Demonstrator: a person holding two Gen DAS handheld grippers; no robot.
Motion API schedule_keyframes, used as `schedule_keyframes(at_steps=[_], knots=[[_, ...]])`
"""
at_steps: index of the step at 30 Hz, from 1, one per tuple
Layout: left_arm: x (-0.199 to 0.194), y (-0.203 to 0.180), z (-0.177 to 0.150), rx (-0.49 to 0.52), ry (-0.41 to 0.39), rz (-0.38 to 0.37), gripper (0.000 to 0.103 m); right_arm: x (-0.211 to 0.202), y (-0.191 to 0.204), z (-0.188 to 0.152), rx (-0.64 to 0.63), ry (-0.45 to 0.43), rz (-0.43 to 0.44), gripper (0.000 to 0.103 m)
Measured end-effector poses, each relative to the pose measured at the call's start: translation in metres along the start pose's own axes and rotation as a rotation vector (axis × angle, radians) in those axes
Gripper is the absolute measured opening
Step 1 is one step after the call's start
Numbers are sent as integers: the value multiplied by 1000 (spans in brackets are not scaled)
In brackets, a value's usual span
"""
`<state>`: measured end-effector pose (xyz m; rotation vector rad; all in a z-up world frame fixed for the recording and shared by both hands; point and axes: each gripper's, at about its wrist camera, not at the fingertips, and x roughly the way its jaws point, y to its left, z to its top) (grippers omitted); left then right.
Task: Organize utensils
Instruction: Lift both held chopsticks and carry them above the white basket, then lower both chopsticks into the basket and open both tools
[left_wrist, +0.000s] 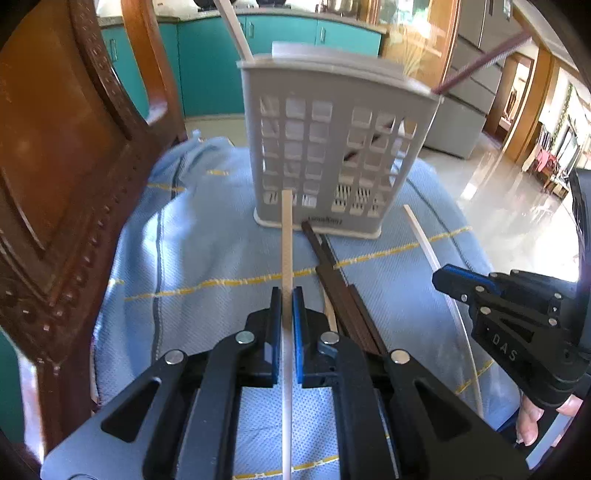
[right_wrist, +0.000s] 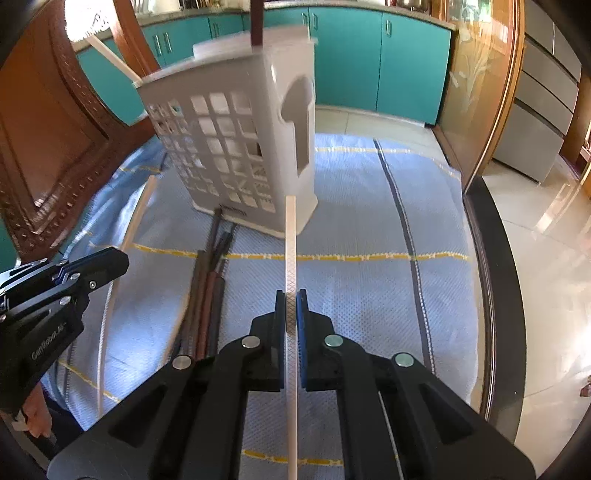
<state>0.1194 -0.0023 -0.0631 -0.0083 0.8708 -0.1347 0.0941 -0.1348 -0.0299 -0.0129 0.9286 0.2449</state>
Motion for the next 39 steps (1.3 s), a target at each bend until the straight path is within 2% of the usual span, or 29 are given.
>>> schedule_keyframes(at_steps=[9,13,18,21,25,28,30,35,39], knots=[[-58,1,14,-12,-142,-34,7,-67,-10,-3,2,-164,105,6],[-94,3,30,-19,-220,-65,7,-119,-15,9,12,-284,134,6],[-146,6,61,-9,-353,-93,7,-165,-18,51,56,-397,204,6],[-172,12,92,-48,-444,-122,7,-184,-20,80,102,-489,229,6],[-186,21,119,-117,-569,-132,7,-190,-36,111,226,-615,251,6],[-179,30,135,-199,-640,-124,7,-181,-45,125,285,-675,204,6],[-167,32,138,-224,-647,-111,7,-169,-44,127,278,-665,177,6],[-112,28,142,-214,-525,-62,7,-129,-38,127,234,-594,129,6],[-91,25,137,-192,-464,-50,7,-111,-32,121,212,-546,116,6]])
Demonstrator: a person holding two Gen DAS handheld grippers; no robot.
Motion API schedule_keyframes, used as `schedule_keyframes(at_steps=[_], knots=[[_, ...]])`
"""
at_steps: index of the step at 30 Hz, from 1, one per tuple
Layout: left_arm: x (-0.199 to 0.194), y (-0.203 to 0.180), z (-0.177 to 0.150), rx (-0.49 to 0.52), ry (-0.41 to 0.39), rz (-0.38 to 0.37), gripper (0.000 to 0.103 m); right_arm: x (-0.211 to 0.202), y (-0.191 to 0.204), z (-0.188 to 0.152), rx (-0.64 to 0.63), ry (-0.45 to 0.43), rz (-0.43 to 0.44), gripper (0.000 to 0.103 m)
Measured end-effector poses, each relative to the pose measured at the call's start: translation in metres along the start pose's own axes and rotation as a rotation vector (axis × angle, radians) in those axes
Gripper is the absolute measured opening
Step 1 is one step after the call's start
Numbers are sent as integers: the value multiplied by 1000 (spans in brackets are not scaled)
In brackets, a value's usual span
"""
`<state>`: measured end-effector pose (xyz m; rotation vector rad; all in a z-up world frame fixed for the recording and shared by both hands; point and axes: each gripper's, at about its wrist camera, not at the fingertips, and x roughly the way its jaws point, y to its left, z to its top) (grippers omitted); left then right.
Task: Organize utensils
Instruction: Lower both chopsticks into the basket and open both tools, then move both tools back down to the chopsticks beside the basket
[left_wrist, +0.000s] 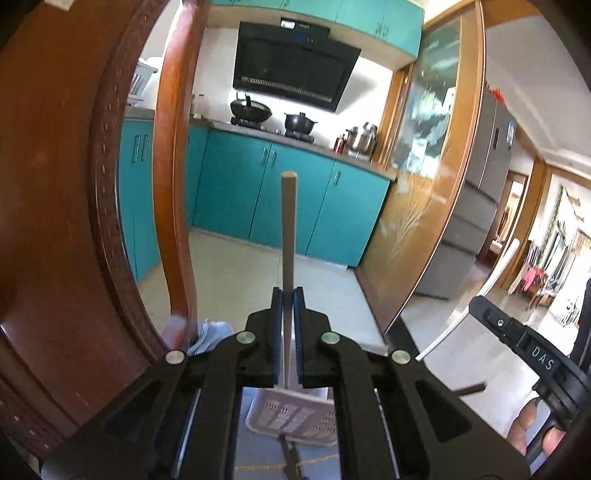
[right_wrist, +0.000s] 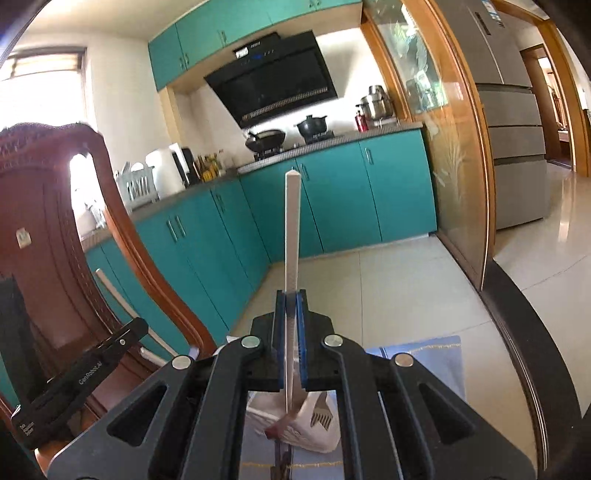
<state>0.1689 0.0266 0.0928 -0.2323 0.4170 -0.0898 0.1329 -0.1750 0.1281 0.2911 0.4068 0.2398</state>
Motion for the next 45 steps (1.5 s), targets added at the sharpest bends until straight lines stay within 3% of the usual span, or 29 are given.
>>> schedule_keyframes(at_steps=[7,9,14,19,22,25,27,30,32,37,40,44,45], knots=[[8,2,-13,17,23,6,7,-1,6,-14,-53,22,-8,7],[7,4,-16,17,24,3,7,-5,9,-17,-65,16,-9,14],[-5,9,-19,39,-4,-12,8,-27,16,-18,-123,-41,0,19],[-31,17,-26,44,-61,-17,8,-68,27,-31,-213,-139,74,29],[-40,24,-33,37,-67,-4,9,-82,37,-48,-287,-136,113,31],[-44,31,-42,41,-58,18,12,-76,47,-86,-376,-7,138,32],[-43,34,-49,52,-40,40,13,-53,51,-119,-426,162,136,35],[-38,41,-61,54,7,61,13,-2,44,-175,-433,470,34,35],[-35,44,-68,54,42,68,15,13,41,-194,-409,577,32,35],[-34,50,-80,49,94,71,20,30,30,-212,-363,678,-9,35],[-32,50,-85,56,124,67,22,30,25,-211,-315,686,-2,35],[-32,50,-96,80,154,74,26,33,19,-210,-250,706,0,13],[-32,50,-98,85,162,77,26,31,16,-210,-223,714,11,11]])
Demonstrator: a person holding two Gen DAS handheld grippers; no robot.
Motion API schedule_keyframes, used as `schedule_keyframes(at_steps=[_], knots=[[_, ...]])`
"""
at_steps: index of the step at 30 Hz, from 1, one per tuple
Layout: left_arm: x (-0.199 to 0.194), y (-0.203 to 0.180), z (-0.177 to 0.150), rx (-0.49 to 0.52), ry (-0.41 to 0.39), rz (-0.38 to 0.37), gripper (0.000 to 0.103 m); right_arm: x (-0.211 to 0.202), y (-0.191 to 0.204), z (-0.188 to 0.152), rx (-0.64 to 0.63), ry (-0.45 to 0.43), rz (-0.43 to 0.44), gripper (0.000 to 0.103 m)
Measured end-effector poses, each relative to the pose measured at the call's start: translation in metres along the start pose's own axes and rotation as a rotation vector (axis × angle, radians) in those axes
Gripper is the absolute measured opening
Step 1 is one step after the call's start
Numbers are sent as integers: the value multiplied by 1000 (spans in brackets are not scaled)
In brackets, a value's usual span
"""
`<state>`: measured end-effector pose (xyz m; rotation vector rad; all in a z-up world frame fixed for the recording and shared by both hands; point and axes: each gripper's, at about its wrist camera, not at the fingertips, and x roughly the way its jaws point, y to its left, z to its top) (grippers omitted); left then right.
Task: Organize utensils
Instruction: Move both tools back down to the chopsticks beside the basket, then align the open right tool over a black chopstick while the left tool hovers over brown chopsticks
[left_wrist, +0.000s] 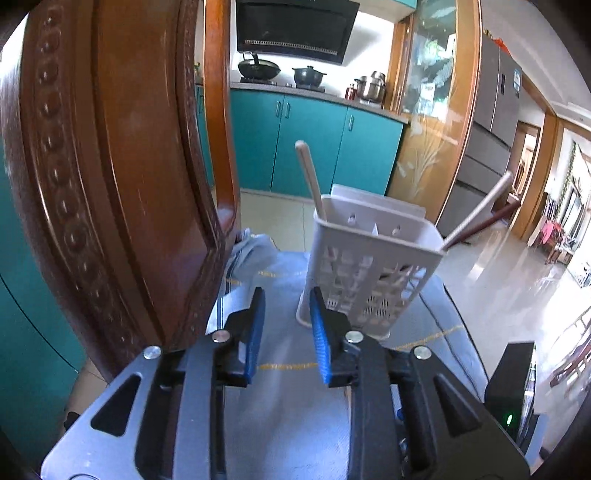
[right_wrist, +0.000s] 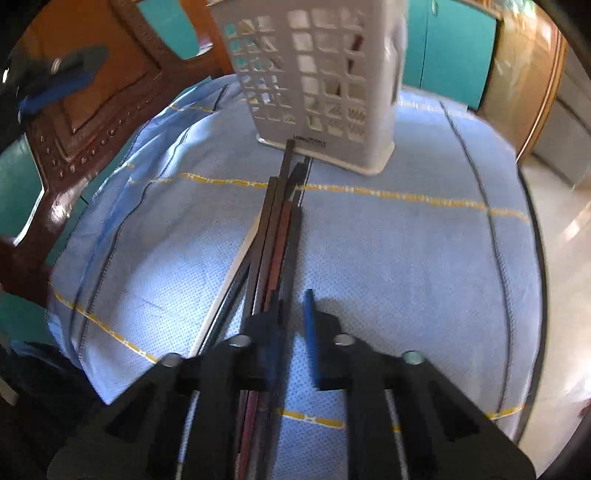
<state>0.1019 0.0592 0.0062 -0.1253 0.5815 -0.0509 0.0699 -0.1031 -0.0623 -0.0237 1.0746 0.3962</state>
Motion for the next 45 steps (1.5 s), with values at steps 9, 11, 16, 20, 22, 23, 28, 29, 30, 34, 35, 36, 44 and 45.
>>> schedule_keyframes(at_steps=[9,11,16,20,22,23,28,29,30,34,35,36,44,45], knots=[[10,-1,-19,11,81,9,29,-5,-32,0,119,2,-11,7],[13,-2,-22,9,101,6,32,-8,-41,-1,146,3,-17,7],[21,-7,-31,22,165,-1,35,-15,-63,-3,208,-8,-7,7],[30,-13,-39,42,219,-2,39,-20,-71,-4,218,-27,-50,8],[34,-15,-42,52,237,-1,41,-20,-73,-6,219,-23,-72,8],[34,-17,-44,57,244,1,42,-20,-74,-6,221,-19,-75,8],[39,-23,-51,82,280,12,47,-19,-70,-6,208,-25,-49,10],[41,-24,-53,84,289,14,48,-19,-68,-6,198,-24,-50,15],[43,-25,-54,87,298,15,49,-18,-66,-6,191,-23,-53,19],[47,-27,-59,96,319,15,52,-13,-56,-6,158,-6,-56,20],[48,-28,-61,99,324,15,53,-11,-54,-6,150,-2,-55,20],[48,-29,-62,103,328,14,54,-11,-52,-7,144,-6,-56,20],[50,-33,-69,130,345,13,56,-7,-41,-6,113,-24,-18,8],[50,-34,-69,131,347,14,56,-8,-41,-6,114,-30,-20,8]])
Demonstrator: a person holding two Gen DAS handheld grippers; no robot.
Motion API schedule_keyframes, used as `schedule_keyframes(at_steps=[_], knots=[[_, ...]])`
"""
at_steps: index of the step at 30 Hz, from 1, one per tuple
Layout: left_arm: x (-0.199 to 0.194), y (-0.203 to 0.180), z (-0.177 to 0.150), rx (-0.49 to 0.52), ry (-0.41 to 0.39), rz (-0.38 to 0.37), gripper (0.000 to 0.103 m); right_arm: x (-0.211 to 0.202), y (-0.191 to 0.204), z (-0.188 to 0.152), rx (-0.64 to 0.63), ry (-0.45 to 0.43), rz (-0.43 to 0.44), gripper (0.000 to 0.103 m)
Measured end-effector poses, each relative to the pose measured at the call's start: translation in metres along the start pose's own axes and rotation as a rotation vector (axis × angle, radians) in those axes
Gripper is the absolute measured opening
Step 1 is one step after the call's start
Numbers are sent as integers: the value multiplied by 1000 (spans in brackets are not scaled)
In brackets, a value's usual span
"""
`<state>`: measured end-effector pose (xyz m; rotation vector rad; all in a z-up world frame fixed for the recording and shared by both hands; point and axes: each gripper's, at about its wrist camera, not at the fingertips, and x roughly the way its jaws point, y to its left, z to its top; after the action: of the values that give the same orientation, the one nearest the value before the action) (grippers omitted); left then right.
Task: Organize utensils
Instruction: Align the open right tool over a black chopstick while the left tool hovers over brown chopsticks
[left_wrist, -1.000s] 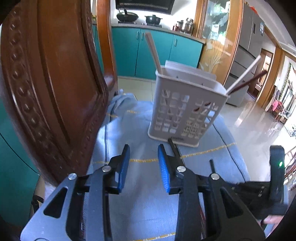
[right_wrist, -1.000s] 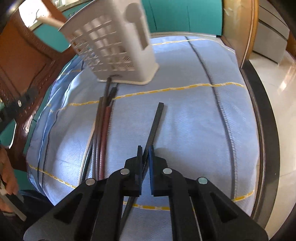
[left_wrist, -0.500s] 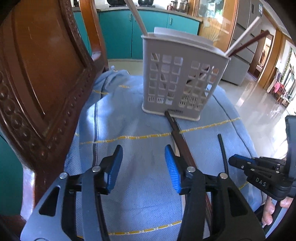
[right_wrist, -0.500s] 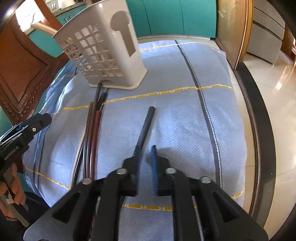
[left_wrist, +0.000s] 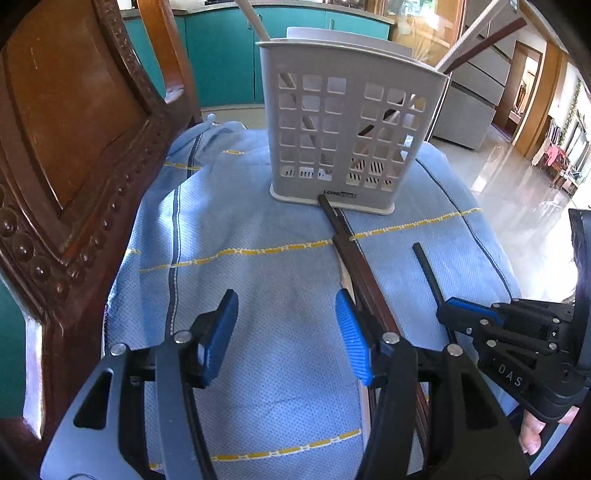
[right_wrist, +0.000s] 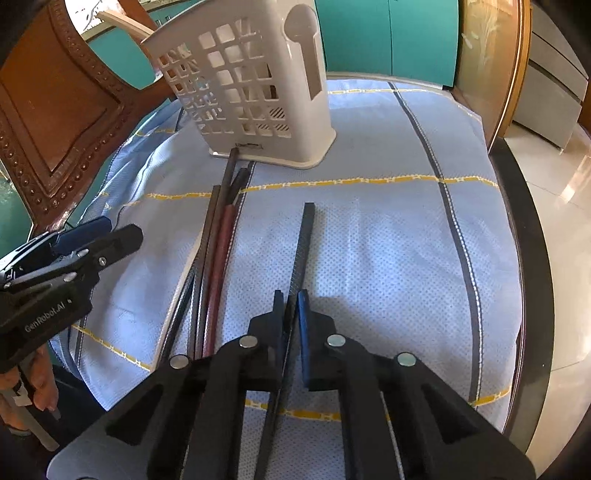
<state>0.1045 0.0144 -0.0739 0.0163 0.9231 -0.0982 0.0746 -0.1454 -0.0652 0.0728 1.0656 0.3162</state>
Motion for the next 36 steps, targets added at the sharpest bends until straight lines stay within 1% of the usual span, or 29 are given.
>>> schedule_keyframes(at_steps=[5,8,12,16,21,28,29,31,32,33,36], knots=[[2,0,-2,3,7,3,56,-7,-8,4,19,-33,-35,7],[2,-1,-2,3,9,4,57,-12,-13,5,33,-53,-35,7],[2,-1,-2,5,9,4,58,-18,-11,7,19,-85,-38,7],[3,-1,-3,11,14,6,60,-16,-12,7,21,-78,-53,8],[6,0,-3,8,24,11,62,-14,-18,7,47,-61,-61,8],[7,-1,-4,16,34,12,64,-14,-21,7,62,-59,-68,8],[7,-1,-4,17,35,13,65,-14,-21,7,64,-58,-68,9],[8,-1,-4,17,37,15,66,-13,-23,7,73,-54,-69,16],[8,-1,-4,17,38,16,66,-13,-23,7,76,-54,-69,22],[8,-1,-4,17,40,16,66,-14,-24,7,82,-55,-70,25],[10,-1,-4,19,46,17,67,-15,-25,7,85,-57,-69,27]])
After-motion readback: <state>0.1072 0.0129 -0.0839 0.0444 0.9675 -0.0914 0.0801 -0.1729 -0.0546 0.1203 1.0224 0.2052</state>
